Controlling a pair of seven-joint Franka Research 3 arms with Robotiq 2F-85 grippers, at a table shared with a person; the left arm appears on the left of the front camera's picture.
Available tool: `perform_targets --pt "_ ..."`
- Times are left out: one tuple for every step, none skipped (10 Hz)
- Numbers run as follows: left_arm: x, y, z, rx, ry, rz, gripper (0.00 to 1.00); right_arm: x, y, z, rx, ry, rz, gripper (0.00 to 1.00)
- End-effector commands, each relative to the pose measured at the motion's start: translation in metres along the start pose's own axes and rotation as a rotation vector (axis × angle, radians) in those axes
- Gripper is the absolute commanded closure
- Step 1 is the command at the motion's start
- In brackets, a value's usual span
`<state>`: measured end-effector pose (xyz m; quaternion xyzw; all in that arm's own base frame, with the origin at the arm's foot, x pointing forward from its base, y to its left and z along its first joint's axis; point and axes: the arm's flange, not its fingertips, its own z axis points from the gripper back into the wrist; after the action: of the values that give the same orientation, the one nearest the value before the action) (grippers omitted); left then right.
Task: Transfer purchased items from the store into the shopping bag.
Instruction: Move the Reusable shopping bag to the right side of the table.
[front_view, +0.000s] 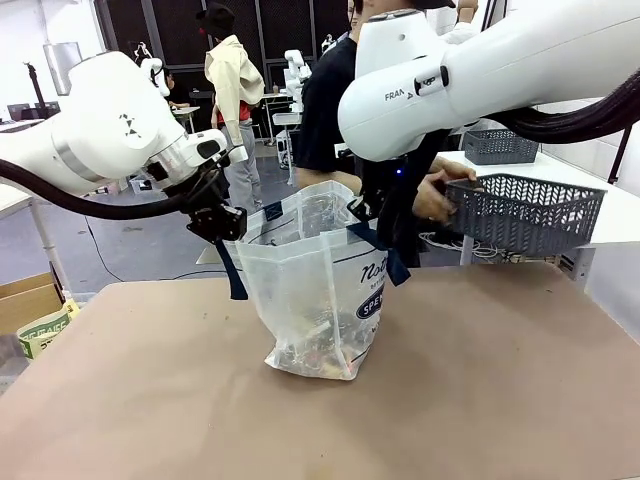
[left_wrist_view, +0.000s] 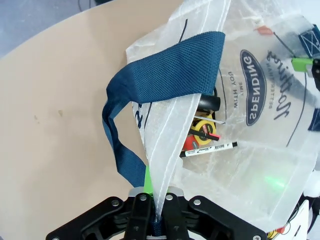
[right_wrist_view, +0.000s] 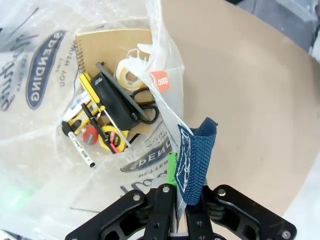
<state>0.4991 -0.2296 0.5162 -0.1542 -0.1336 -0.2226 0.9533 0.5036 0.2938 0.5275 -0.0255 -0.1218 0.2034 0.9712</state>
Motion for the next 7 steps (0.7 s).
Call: perform_targets --pt "0.019 -0.008 0.007 0.002 0.030 0.042 1.00 0.012 0.008 0.002 -0.012 0.041 -0.086 1.00" --pt "0.025 -0.014 0.009 -0.009 0.032 0.054 1.00 0.018 0.011 0.003 -0.010 0.051 -0.106 1.00" --pt "0.032 -0.020 0.009 -0.019 0.019 0.077 1.00 0.023 0.015 0.001 -0.003 0.045 -0.070 1.00" --pt "0.037 -0.025 0.009 -0.018 -0.015 0.125 1.00 0.027 0.016 -0.001 -0.033 0.061 -0.088 1.00" --pt "0.041 -0.030 0.010 -0.014 -0.023 0.142 1.00 0.031 0.019 -0.001 -0.015 0.052 -0.109 1.00" --pt "0.044 -0.036 0.012 -0.022 -0.037 0.137 1.00 0.034 0.023 0.000 0.001 0.059 -0.153 1.00" --pt "0.047 -0.041 0.013 -0.041 -0.044 0.123 1.00 0.040 0.028 0.000 0.003 0.096 -0.212 1.00"
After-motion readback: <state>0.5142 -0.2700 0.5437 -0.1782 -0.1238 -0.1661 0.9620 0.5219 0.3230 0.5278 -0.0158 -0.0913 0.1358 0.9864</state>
